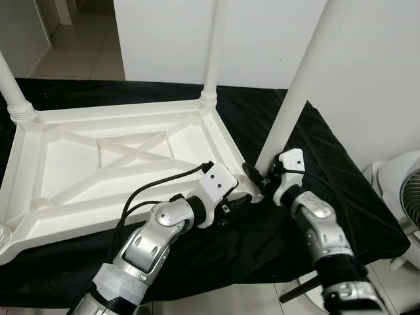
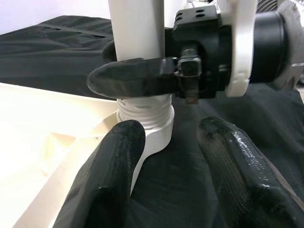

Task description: Building children table

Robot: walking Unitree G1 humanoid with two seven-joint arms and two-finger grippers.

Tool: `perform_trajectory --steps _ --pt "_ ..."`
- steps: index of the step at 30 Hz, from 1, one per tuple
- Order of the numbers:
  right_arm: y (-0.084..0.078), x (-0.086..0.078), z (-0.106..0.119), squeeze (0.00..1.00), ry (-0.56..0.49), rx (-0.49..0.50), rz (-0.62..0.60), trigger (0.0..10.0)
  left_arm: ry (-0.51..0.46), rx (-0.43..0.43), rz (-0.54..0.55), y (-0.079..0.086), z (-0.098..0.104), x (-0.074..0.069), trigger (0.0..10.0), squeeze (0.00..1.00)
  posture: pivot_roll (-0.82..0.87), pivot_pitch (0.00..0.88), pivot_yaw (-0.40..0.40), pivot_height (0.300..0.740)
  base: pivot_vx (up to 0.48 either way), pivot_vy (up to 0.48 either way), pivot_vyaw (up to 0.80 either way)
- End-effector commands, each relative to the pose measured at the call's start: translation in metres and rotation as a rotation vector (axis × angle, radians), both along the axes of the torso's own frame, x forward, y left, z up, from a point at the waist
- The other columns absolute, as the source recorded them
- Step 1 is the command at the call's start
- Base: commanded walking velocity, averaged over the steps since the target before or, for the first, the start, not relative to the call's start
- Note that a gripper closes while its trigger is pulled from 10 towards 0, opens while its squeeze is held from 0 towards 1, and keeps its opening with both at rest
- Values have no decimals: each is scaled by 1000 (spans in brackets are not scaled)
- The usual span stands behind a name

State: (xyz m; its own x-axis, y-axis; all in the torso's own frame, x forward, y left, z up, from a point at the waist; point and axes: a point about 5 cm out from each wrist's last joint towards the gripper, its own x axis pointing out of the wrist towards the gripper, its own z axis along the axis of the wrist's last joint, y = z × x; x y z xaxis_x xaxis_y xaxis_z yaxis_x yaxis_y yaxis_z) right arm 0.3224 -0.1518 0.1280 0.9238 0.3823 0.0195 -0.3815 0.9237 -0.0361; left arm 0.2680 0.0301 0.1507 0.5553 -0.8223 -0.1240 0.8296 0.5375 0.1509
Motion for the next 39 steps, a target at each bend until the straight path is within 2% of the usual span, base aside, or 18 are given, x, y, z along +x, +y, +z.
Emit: perform_trajectory --steps 1,2,6,8,10,11,13,16,23,24,25,26,35,36,37,38,39 --pt "-3 -4 -18 0 98 3 -91 10000 9 5 -42 -4 -1 -3 10000 0 108 0 -83 740 0 0 0" --pt "-3 -4 -18 0 98 3 -91 10000 9 5 -42 -4 -1 -3 10000 0 108 0 -83 740 0 0 0" --pt "-4 -8 -22 0 114 22 -271 10000 10 7 -46 -5 -1 -3 10000 0 109 0 -87 740 0 0 0" --pt "-4 -8 -22 0 114 22 -271 10000 10 7 -46 -5 -1 -3 10000 0 109 0 -87 740 0 0 0" --pt "-3 -12 -24 0 111 17 -384 10000 9 6 -46 -5 -2 -3 10000 0 112 0 -93 740 0 0 0" --pt "-3 -12 -24 0 111 17 -384 10000 9 6 -46 -5 -2 -3 10000 0 112 0 -93 740 0 0 0" --pt "3 -18 -27 0 129 33 -491 10000 9 5 -44 -5 -2 -3 10000 0 115 0 -96 740 0 0 0" --pt "9 -20 -27 0 137 38 -500 10000 8 4 -42 -5 -2 -3 10000 0 114 0 -96 740 0 0 0" --pt "3 -16 -20 0 114 36 -511 10000 5 5 -41 -5 -1 -3 10000 0 113 0 -97 740 0 0 0" --pt "1 -16 -19 498 110 38 -513 10000 4 6 -40 -5 -1 -3 10000 0 113 0 -97 740 0 0 0" --pt "1 -16 -19 498 110 38 -513 10000 4 6 -40 -5 -1 -3 10000 0 113 0 -97 740 0 0 0" --pt "1 -15 -18 1000 106 52 -509 10000 3 6 -39 -5 -1 -2 10000 0 114 0 -97 740 0 0 0" --pt "-1 -8 -8 1000 73 101 -432 10000 0 5 -39 -5 0 -1 10000 0 115 0 -96 740 0 0 0" --pt "-1 -5 -5 384 72 103 -374 10000 0 4 -38 -4 0 -1 10000 0 113 0 -94 740 0 0 0" --pt "-1 -5 -5 384 72 103 -374 10000 0 4 -38 -4 0 -1 10000 0 113 0 -94 740 0 0 0" --pt "-1 -3 -4 0 66 94 -313 10000 -1 4 -37 -4 1 -1 10000 0 114 0 -94 740 0 0 0" --pt "-1 -2 -2 0 61 86 -272 10000 -1 4 -36 -4 1 0 10000 0 114 0 -94 740 0 0 0"
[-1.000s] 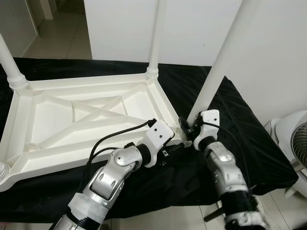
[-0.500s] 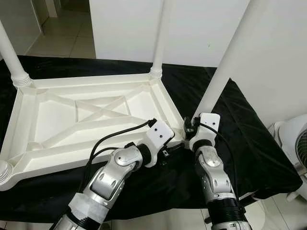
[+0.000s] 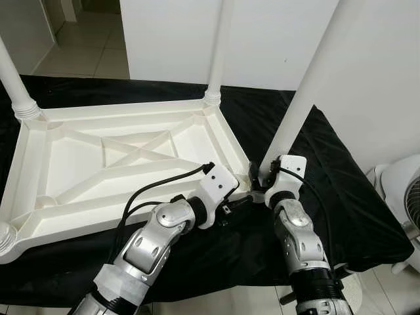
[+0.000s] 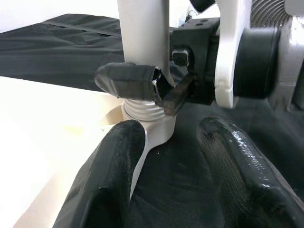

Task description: Building children table

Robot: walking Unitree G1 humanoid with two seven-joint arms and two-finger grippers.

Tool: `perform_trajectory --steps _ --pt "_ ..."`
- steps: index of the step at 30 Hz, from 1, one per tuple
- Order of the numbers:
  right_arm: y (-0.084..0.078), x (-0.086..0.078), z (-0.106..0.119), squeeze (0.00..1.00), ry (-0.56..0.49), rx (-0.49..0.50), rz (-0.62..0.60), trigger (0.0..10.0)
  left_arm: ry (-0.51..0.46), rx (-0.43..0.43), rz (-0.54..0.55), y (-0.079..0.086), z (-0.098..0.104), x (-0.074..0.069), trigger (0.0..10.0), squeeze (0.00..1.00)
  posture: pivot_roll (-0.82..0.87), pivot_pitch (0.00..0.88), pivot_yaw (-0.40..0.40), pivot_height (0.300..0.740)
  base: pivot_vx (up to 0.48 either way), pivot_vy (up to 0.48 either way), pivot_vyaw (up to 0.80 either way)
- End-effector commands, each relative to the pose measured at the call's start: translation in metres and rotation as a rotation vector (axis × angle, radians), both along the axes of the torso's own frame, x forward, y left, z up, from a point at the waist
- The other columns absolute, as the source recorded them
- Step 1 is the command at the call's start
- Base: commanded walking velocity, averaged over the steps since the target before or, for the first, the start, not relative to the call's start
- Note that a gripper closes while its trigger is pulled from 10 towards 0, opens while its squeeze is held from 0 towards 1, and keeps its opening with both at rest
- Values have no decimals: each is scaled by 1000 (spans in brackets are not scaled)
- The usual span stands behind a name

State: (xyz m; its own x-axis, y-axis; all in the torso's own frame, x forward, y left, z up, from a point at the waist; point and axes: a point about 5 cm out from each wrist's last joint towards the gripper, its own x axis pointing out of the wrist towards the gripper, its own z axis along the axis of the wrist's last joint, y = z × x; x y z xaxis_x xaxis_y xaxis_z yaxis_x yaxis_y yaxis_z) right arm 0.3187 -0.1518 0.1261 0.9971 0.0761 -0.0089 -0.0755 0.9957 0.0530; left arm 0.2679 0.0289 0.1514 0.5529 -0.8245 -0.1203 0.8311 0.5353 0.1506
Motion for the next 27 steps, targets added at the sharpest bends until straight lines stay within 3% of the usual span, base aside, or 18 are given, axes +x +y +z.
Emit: perform_trajectory --steps 1,6,7,8,12,19,21,22,24,25,26,27 --pt "-1 2 -1 0 10 8 44 10000 0 7 -33 -3 0 0 10000 0 114 0 -94 740 0 0 0" --pt "-13 12 -4 0 19 -121 256 10000 -1 7 -30 -2 1 1 10000 0 114 0 -87 740 0 0 0" --pt "-13 12 -4 0 19 -121 256 10000 -1 7 -30 -2 1 1 10000 0 114 0 -87 740 0 0 0" --pt "-13 13 -5 0 21 -148 350 10000 -1 7 -30 -2 1 1 10000 0 113 0 -79 740 0 0 0" --pt "-9 12 -8 0 30 -199 484 10000 -3 5 -29 -2 2 2 10000 0 115 0 -77 740 0 0 0" --pt "-7 17 -6 0 20 -215 602 10000 -6 4 -25 -1 4 4 10000 0 123 0 -73 740 0 0 0" --pt "-7 19 -6 0 14 -218 622 4314 -6 5 -25 0 4 3 10000 0 123 0 -73 740 0 0 0" --pt "-7 20 -5 0 11 -225 626 2980 -6 5 -27 0 4 3 10000 0 124 0 -73 740 0 0 0" --pt "-8 21 -5 0 6 -235 626 2980 -6 6 -28 0 4 3 10000 0 125 0 -72 740 0 0 0" --pt "-9 24 -4 0 1 -232 628 1451 -6 7 -30 0 4 3 10000 0 127 0 -71 740 0 0 0" --pt "-9 24 -4 0 1 -232 628 1451 -6 7 -30 0 4 3 10000 0 127 0 -71 740 0 0 0" --pt "-10 26 -2 0 -6 -242 631 0 -5 7 -32 0 4 2 10000 0 128 0 -71 740 0 0 0"
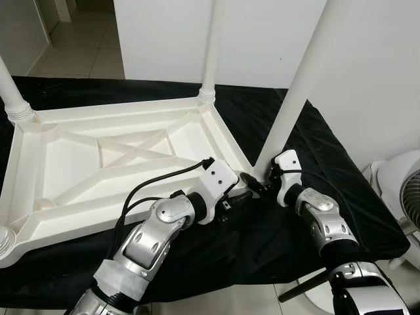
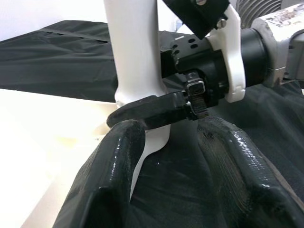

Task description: Building children table

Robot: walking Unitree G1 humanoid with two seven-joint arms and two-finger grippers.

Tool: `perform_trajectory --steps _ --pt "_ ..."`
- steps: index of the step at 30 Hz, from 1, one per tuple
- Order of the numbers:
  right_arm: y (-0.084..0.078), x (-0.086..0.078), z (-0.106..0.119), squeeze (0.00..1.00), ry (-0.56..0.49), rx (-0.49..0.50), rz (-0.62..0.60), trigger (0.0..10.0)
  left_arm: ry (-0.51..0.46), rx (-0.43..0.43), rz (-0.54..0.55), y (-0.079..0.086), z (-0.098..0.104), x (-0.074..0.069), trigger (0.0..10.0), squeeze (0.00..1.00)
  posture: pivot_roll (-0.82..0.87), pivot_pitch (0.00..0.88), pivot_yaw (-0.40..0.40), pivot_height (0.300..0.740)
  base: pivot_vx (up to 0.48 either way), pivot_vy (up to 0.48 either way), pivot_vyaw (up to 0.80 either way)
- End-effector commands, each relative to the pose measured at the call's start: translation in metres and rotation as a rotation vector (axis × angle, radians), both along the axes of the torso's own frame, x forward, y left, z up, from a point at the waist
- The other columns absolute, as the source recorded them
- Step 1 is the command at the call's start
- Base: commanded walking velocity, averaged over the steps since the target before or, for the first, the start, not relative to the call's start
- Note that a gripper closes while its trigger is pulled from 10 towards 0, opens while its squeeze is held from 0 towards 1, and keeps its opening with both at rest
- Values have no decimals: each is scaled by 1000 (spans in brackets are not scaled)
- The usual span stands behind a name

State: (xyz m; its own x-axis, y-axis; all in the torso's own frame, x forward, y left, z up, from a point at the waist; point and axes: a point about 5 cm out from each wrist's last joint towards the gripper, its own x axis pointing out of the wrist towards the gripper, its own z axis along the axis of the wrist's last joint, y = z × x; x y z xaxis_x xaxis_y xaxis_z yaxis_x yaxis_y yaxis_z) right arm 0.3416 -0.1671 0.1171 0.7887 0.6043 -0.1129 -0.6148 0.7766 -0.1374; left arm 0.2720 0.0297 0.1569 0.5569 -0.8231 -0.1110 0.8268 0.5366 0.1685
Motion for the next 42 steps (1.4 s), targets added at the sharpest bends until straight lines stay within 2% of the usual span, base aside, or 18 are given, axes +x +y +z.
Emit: perform_trajectory --steps 1,11,12,15,19,21,22,24,25,28,29,30,35,41,42 --pt "5 3 7 0 -35 -12 48 0 15 5 -34 -1 -2 -2 10000 0 128 0 -71 740 0 0 0" --pt "0 4 -1 0 -14 6 9 0 18 6 -34 0 -2 -3 10000 0 133 0 -74 740 0 0 0" --pt "0 4 -3 0 -6 11 -26 10000 19 6 -35 0 -2 -3 10000 0 132 0 -74 740 0 0 0" --pt "2 5 -7 0 9 34 -127 10000 22 6 -39 -1 -3 -5 10000 0 130 0 -73 740 0 0 0" --pt "3 5 -8 0 8 33 -163 10000 22 5 -41 -2 -3 -5 10000 0 129 0 -76 740 0 0 0" --pt "5 7 -11 0 45 57 -321 10000 22 4 -44 -3 -3 -6 10000 0 130 0 -82 740 0 0 0" --pt "5 7 -11 0 45 57 -321 10000 22 4 -44 -3 -3 -6 10000 0 130 0 -82 740 0 0 0" --pt "10 6 -10 0 28 52 -426 10000 25 0 -46 -3 -3 -7 10000 0 130 0 -83 740 0 0 0" --pt "10 6 -10 0 28 52 -426 10000 25 0 -46 -3 -3 -7 10000 0 130 0 -83 740 0 0 0" --pt "18 -3 -7 0 28 128 -589 10000 29 7 -54 -4 -5 -10 10000 0 135 0 -94 740 0 0 0" --pt "18 -3 -7 0 28 128 -589 10000 29 7 -54 -4 -5 -10 10000 0 135 0 -94 740 0 0 0" --pt "21 -9 -6 0 30 164 -665 10000 29 10 -55 -4 -5 -10 10000 0 139 0 -97 740 0 0 0" --pt "29 -21 -6 0 33 195 -766 10000 29 12 -56 -3 -5 -11 10000 0 141 0 -97 740 0 0 0" --pt "28 -30 -3 0 23 185 -792 10000 31 16 -65 -3 -6 -12 10000 0 135 0 -93 740 0 0 0" --pt "26 -30 -3 271 20 179 -795 10000 30 16 -70 -4 -6 -13 10000 0 133 0 -92 740 0 0 0"
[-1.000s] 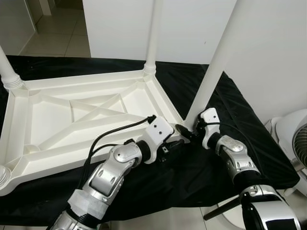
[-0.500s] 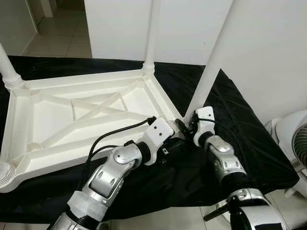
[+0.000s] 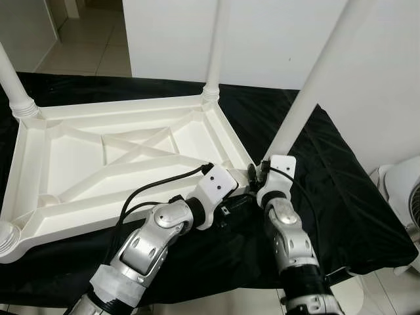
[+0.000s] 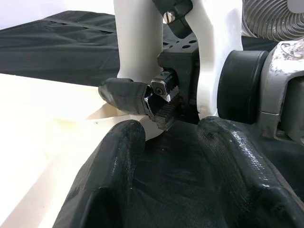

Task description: Building children table

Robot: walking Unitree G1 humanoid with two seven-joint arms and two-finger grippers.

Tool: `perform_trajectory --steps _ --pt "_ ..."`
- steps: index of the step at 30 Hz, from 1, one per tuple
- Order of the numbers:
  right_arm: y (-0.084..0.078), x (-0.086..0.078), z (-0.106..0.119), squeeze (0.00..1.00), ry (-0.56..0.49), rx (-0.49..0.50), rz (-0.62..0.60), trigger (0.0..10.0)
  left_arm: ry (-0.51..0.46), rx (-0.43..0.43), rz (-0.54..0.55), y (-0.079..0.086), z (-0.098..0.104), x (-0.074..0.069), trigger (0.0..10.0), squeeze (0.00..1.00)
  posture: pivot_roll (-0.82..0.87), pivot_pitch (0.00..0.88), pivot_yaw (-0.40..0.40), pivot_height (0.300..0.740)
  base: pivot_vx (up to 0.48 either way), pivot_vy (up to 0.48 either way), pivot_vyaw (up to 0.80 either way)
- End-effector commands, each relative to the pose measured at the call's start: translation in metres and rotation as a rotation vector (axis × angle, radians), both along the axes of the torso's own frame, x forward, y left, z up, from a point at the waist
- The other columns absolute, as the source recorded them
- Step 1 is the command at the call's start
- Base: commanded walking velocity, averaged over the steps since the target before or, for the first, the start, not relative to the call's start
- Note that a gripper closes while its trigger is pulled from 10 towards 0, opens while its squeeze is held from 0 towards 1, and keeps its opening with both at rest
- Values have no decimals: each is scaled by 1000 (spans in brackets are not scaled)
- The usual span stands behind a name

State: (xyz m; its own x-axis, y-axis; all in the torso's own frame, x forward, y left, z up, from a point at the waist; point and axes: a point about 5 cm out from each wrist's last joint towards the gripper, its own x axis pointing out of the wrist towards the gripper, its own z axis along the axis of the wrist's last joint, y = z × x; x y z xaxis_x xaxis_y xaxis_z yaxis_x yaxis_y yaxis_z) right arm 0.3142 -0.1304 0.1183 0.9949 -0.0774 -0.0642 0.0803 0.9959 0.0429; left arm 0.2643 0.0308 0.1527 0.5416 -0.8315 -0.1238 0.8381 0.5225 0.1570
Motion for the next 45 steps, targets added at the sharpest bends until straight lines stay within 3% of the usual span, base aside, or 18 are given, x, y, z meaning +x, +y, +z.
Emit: perform_trajectory --steps 1,10,15,18,19,22,24,26,35,36,39,45 --pt "-12 -2 -4 1000 19 -4 -48 10000 13 12 -56 -5 -2 -5 10000 0 133 0 -92 740 0 0 0" --pt "-10 -2 8 1000 -46 10 43 10000 12 10 -61 -7 -1 -5 10000 0 126 0 -97 740 0 0 0" --pt "-23 4 16 1000 -75 -2 139 10000 13 9 -62 -8 -2 -5 10000 0 125 0 -96 740 0 0 0" --pt "-27 10 22 1000 -103 -22 266 10000 13 8 -64 -8 -2 -5 10000 0 126 0 -97 740 0 0 0" --pt "-28 12 25 0 -121 -42 341 10000 12 8 -62 -8 -1 -5 10000 0 129 0 -97 740 0 0 0" --pt "-29 14 27 0 -139 -64 433 10000 9 8 -57 -8 -1 -3 10000 0 129 0 -97 740 0 0 0" --pt "-29 14 27 0 -139 -64 433 10000 9 8 -57 -8 -1 -3 10000 0 129 0 -97 740 0 0 0" --pt "-31 19 29 0 -151 -119 515 10000 6 6 -50 -7 1 -1 10000 0 131 0 -94 740 0 0 0" --pt "-32 21 28 0 -147 -132 562 10000 4 6 -47 -6 1 -1 10000 0 134 0 -94 740 0 0 0" --pt "-30 26 28 0 -137 -135 646 0 0 7 -42 -5 2 1 10000 0 148 0 -91 740 0 0 0" --pt "-27 30 23 0 -108 -132 770 0 -9 10 -34 -3 4 3 10000 0 151 0 -92 740 0 0 0" --pt "-31 28 15 0 -76 -132 803 0 -9 9 -31 -3 4 3 10000 0 149 0 -90 740 0 0 0"
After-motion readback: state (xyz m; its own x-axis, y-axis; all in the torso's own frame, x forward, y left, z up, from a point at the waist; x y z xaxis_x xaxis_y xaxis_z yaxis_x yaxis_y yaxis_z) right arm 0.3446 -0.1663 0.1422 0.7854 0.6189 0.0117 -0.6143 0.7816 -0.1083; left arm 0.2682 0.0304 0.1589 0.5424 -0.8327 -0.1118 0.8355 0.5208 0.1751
